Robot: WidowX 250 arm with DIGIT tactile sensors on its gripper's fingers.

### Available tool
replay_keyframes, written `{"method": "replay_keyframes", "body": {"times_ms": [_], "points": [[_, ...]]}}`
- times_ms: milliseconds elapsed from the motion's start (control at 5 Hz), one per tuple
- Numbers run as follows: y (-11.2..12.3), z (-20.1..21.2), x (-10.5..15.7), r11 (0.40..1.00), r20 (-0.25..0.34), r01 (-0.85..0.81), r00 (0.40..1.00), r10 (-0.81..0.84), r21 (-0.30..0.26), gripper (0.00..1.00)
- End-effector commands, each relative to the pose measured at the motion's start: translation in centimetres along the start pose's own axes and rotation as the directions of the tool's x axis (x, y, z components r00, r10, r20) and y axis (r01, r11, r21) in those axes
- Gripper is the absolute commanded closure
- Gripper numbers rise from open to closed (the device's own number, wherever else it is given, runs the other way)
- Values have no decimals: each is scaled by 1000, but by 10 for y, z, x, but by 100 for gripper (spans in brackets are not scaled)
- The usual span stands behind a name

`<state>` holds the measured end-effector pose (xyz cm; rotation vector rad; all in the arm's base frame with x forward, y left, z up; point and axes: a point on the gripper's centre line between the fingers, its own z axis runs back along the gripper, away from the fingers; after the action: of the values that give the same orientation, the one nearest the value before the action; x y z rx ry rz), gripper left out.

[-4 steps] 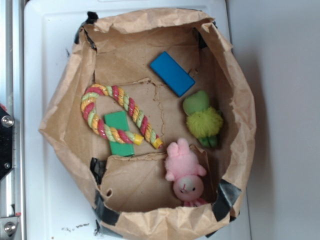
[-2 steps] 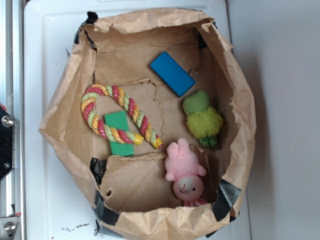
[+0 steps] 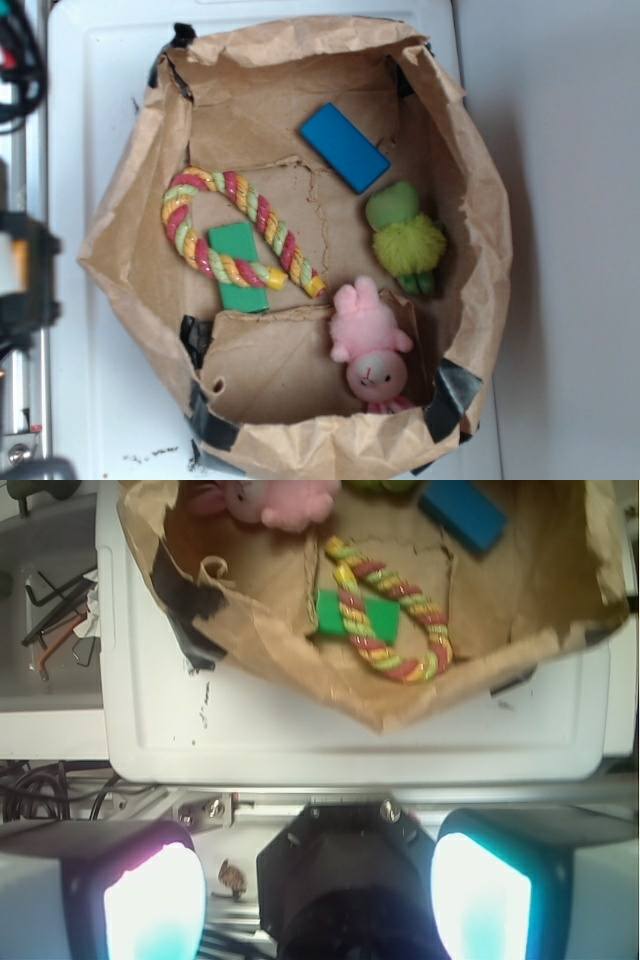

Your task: Grab the blue block.

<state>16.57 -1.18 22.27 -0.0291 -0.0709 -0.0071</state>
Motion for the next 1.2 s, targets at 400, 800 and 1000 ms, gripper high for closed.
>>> {"method": "replay_keyframes", "body": {"times_ms": [400, 800, 1000], "points": [[-10, -16, 41, 722, 9, 678, 730, -683, -136, 0], [-24, -12, 45, 598, 127, 792, 610, -782, -121, 0], [-24, -12, 45, 598, 127, 792, 610, -782, -121, 0]]}}
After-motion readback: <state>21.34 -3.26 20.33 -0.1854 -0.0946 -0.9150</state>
